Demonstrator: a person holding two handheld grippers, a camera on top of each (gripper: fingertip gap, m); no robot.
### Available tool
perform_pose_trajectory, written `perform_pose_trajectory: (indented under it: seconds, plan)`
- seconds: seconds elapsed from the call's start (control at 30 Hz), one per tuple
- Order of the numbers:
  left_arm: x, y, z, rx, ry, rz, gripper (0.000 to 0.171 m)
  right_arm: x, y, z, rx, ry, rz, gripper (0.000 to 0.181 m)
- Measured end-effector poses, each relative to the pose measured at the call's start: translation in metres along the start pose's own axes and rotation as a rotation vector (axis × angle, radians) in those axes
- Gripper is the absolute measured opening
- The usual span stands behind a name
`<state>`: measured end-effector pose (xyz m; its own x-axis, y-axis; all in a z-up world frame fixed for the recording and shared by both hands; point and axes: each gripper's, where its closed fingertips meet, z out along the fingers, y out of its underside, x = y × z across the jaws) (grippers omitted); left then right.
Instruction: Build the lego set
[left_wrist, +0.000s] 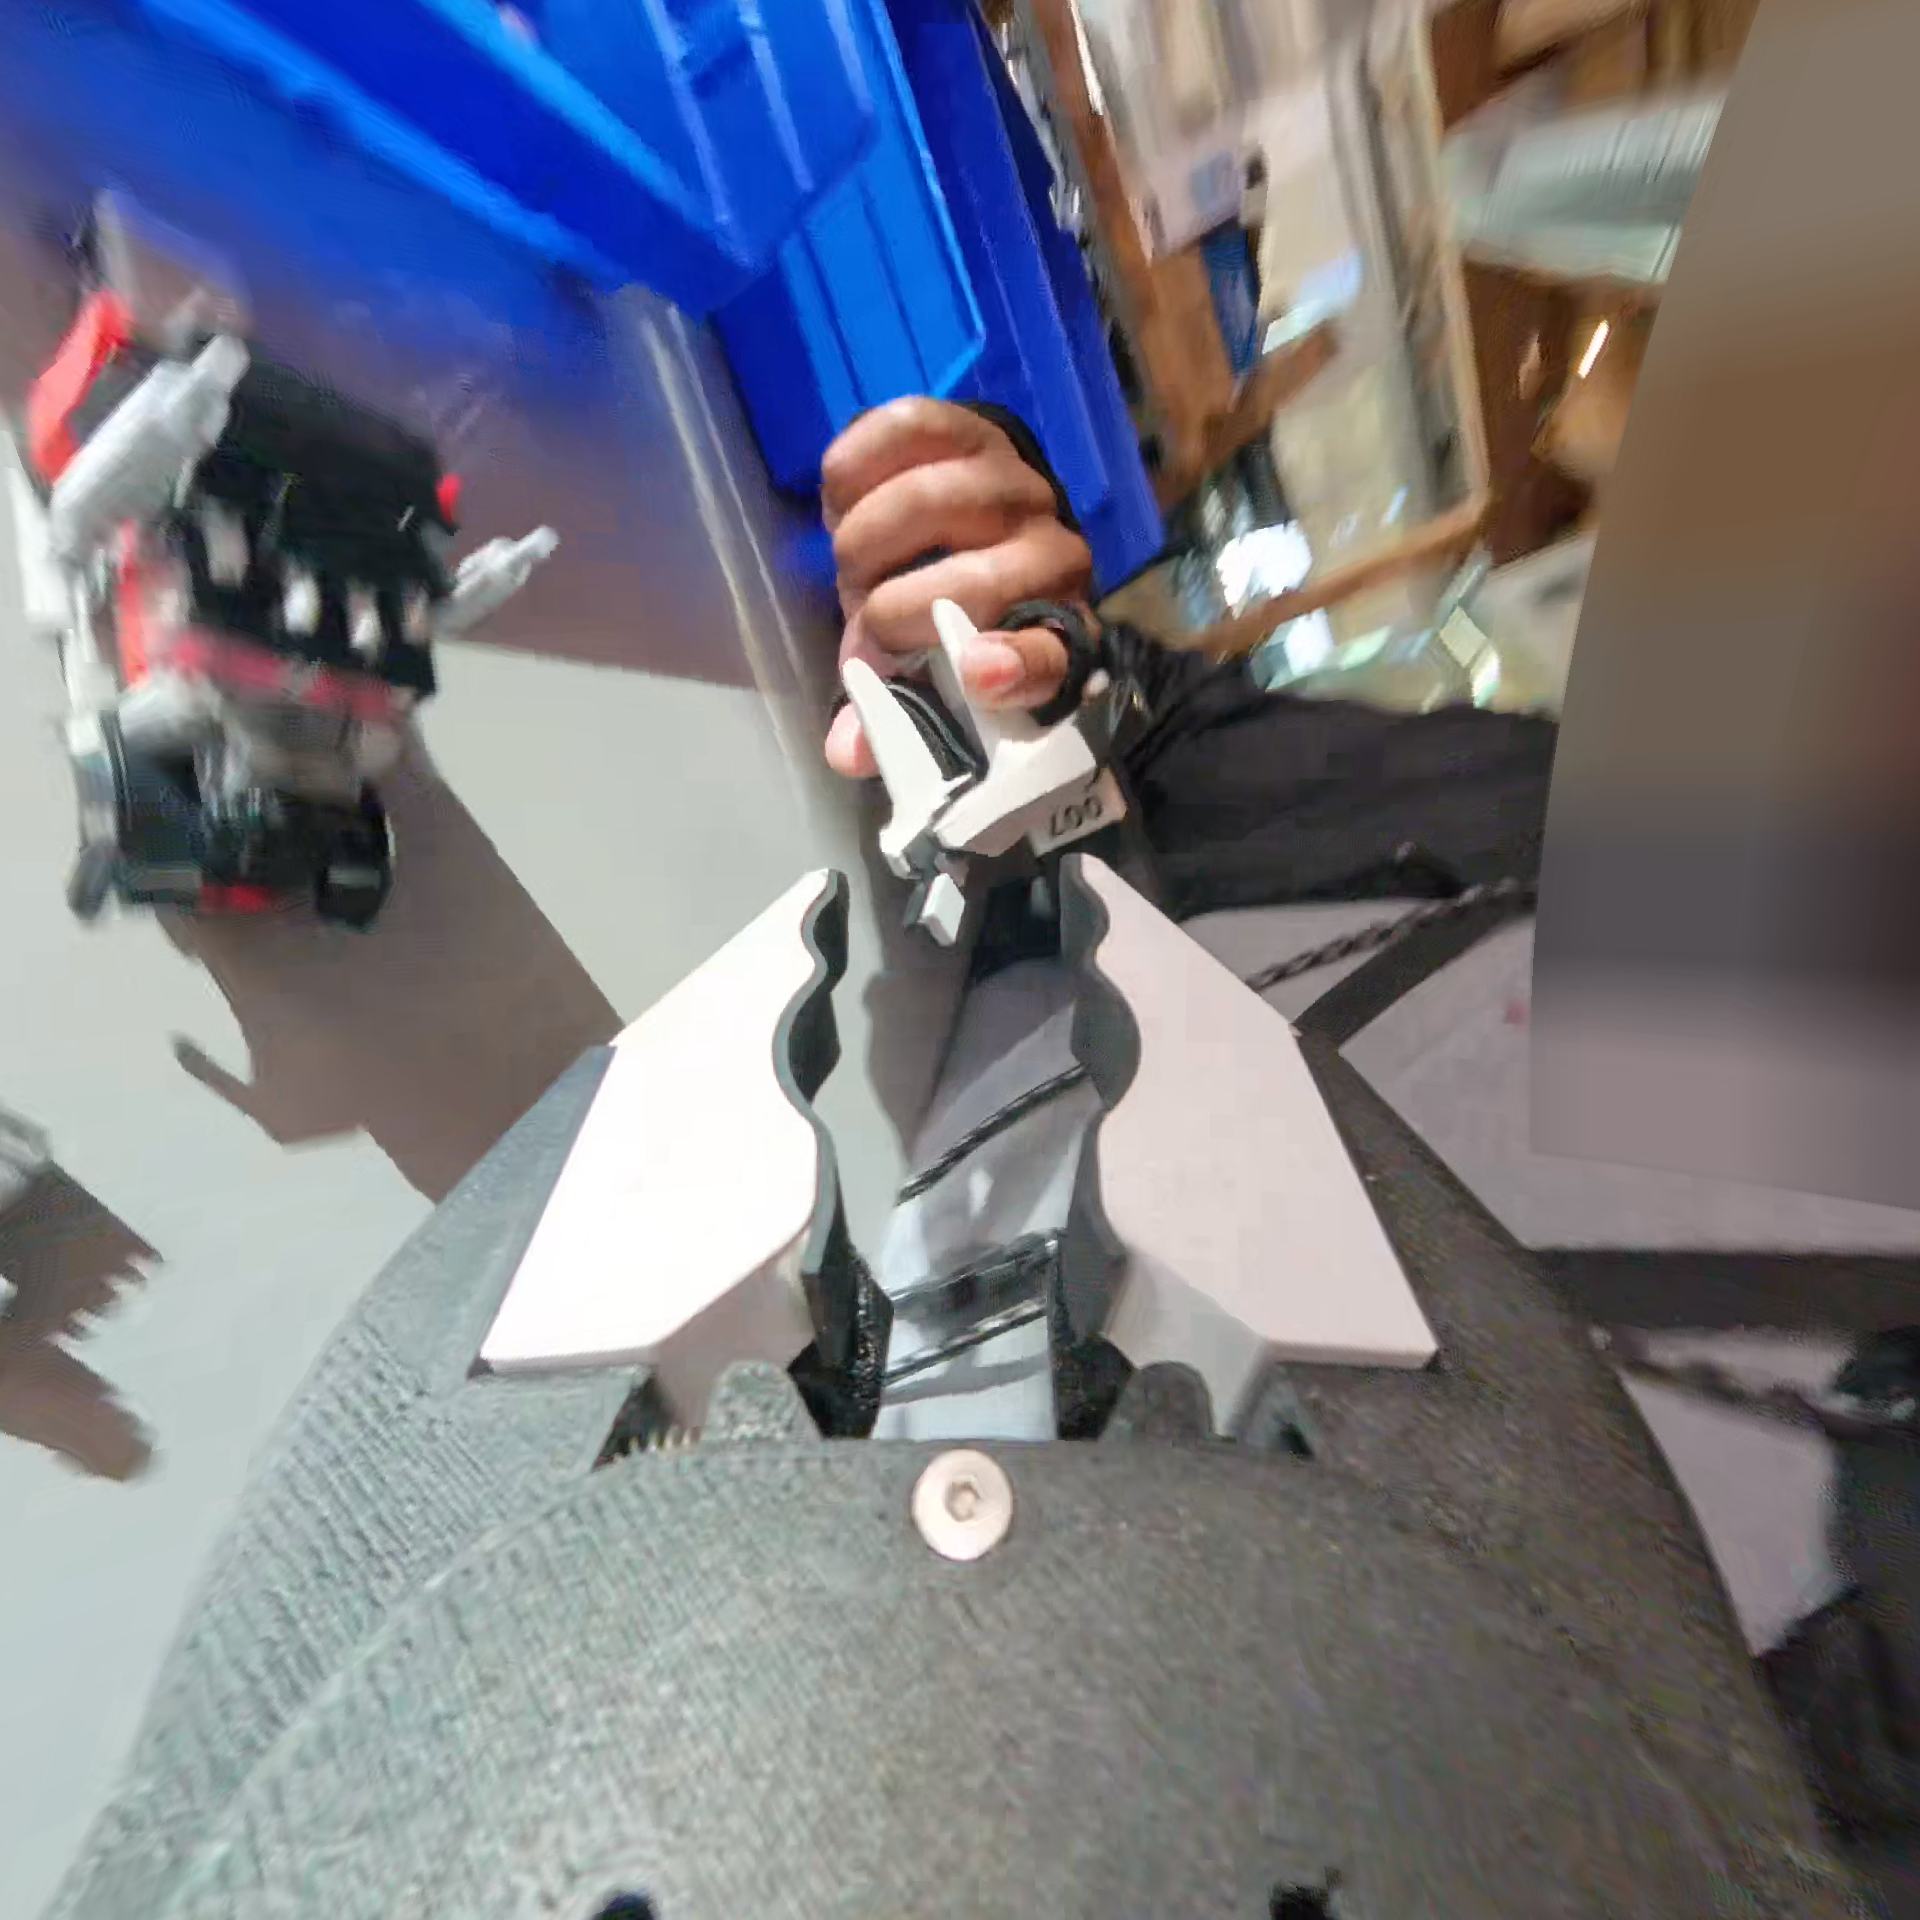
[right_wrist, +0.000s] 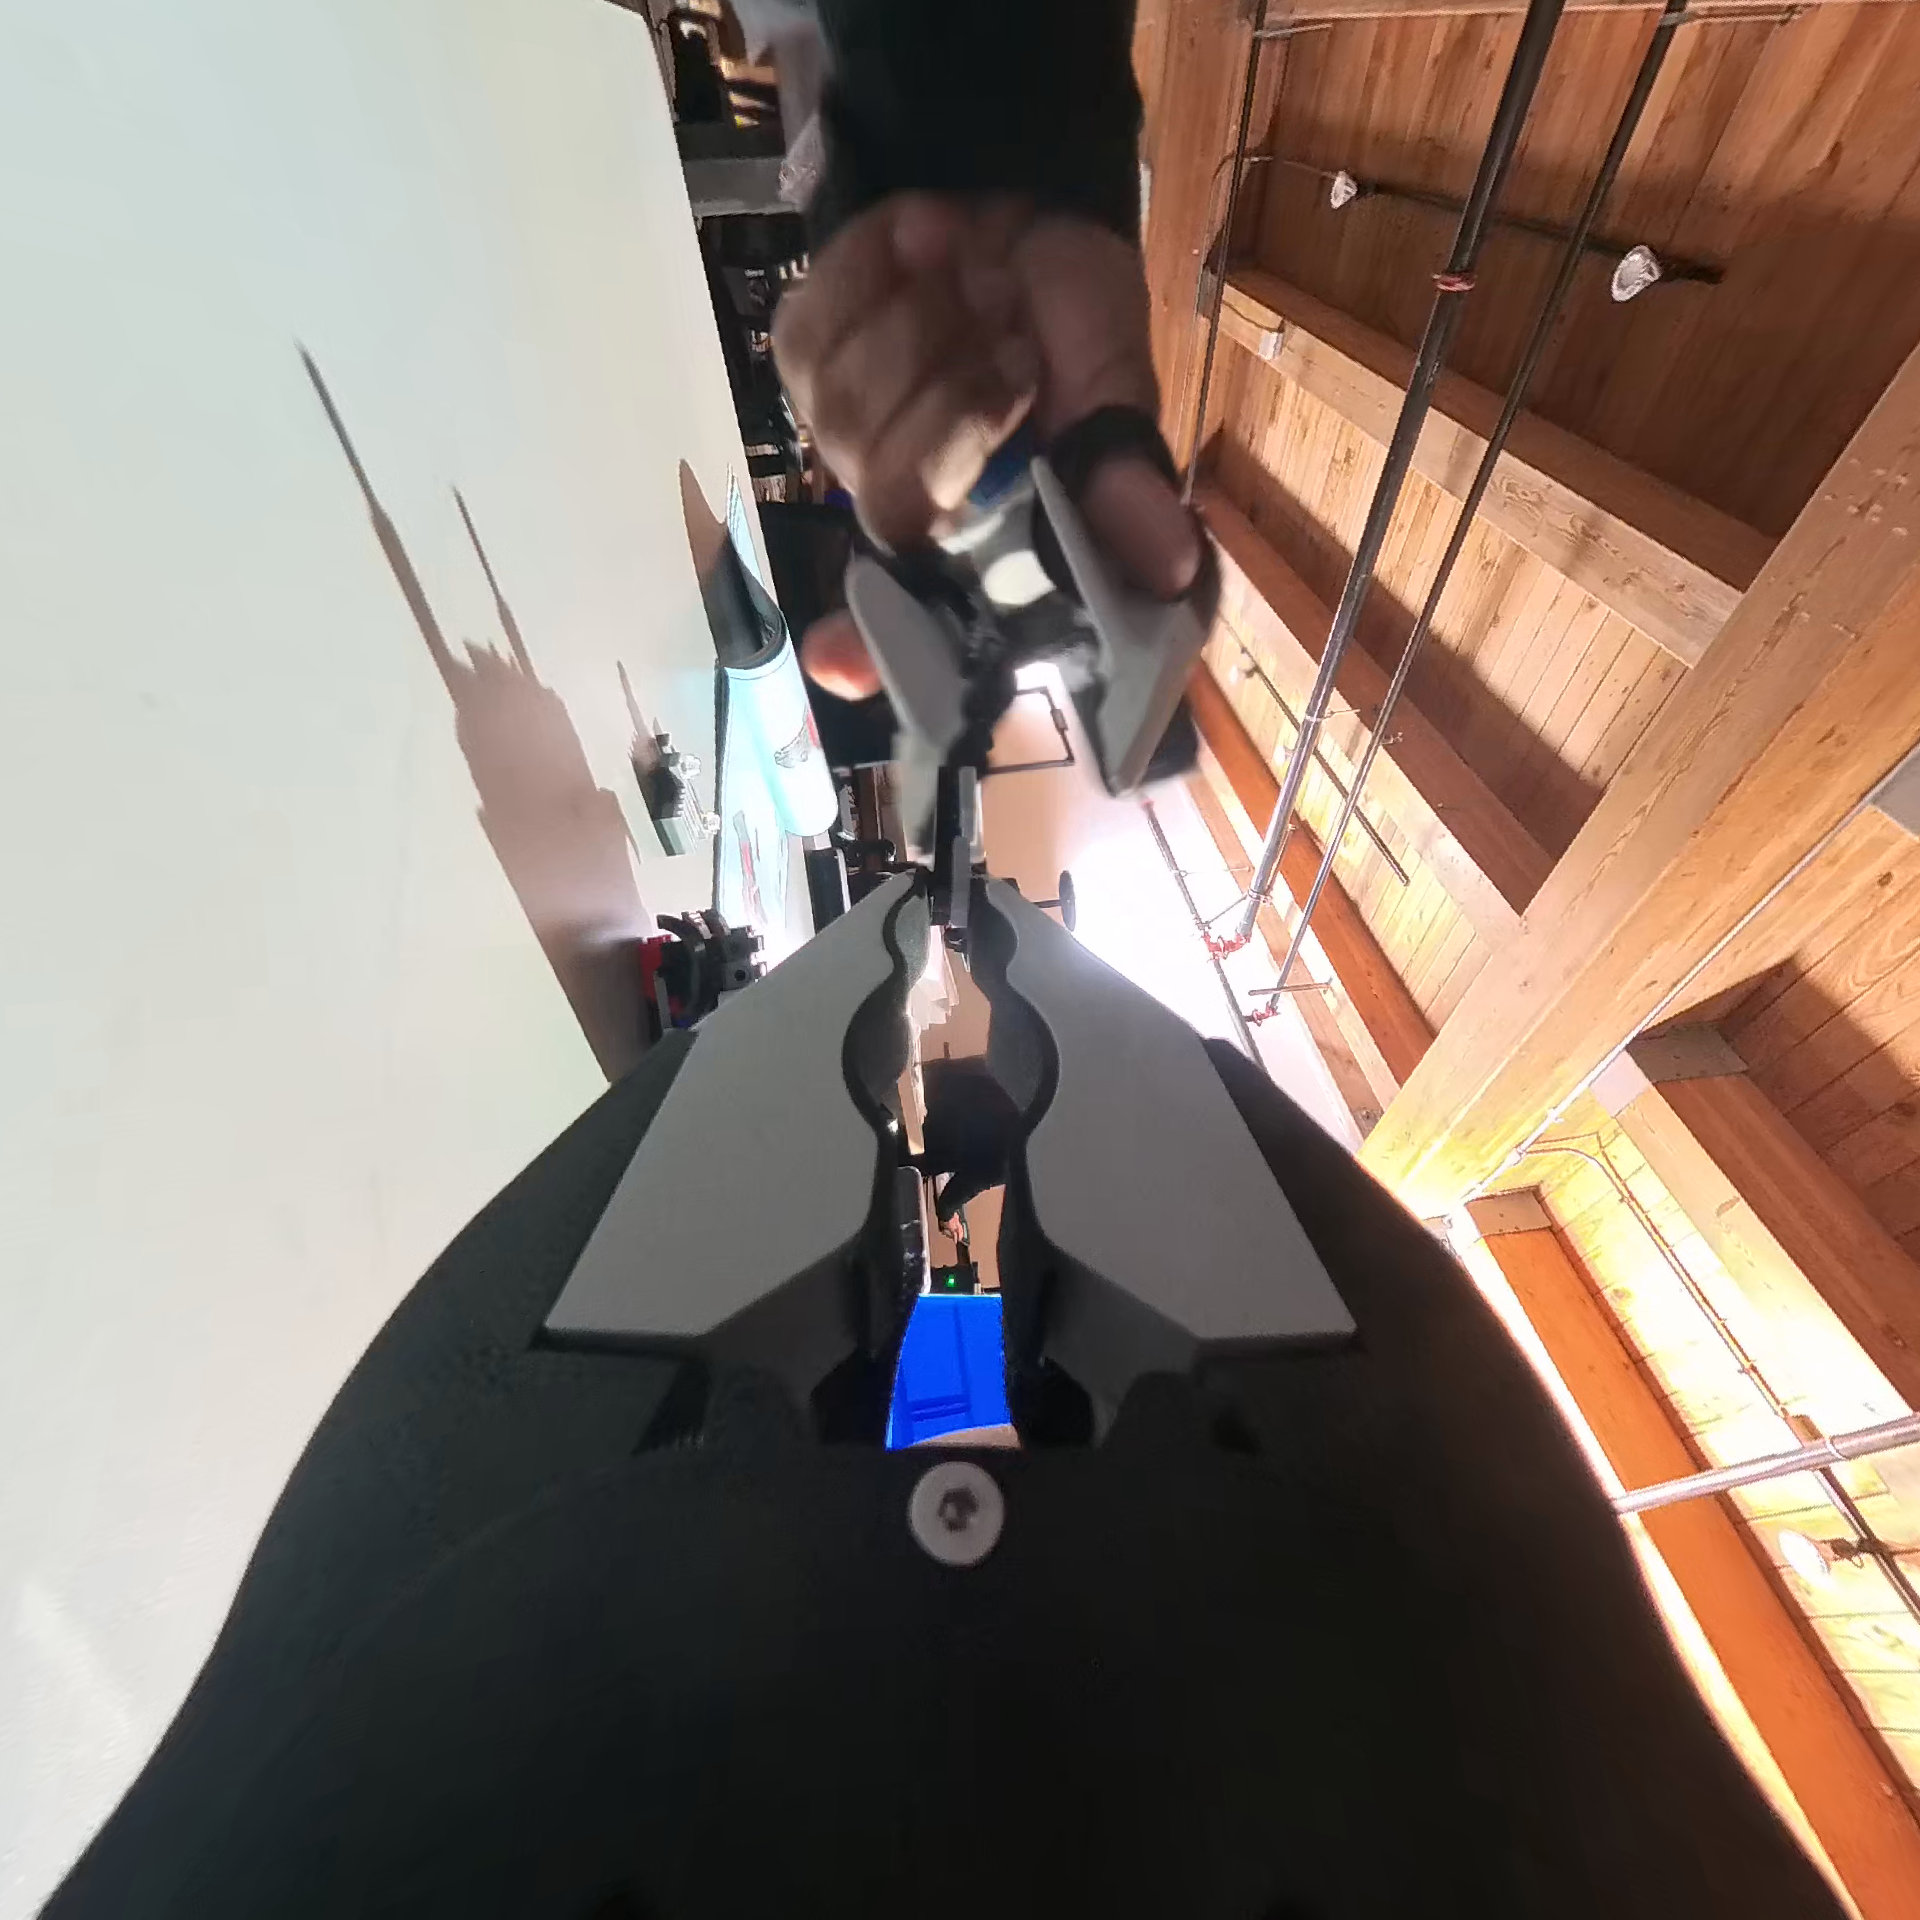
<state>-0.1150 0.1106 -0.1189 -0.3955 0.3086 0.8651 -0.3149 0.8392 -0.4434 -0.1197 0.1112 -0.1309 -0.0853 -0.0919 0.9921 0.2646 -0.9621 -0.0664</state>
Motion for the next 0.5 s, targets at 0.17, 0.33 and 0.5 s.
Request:
perform_pose_trajectory:
  seconds: [0.17, 0.33, 0.5]
  plan:
    - [-0.01, 0.012, 0.004, 0.087, 0.055, -0.272, 0.042, -0.002, -0.002, 0.001, 0.001, -0.003, -0.016, 0.007]
    - [-0.007, 0.014, 0.009, 0.102, 0.1, -0.342, 0.032, -0.002, -0.001, 0.001, -0.006, -0.003, -0.029, 0.007]
    - [-0.006, 0.013, 0.01, 0.101, 0.126, -0.357, 0.025, -0.004, -0.003, 0.001, -0.005, -0.007, -0.047, 0.007]
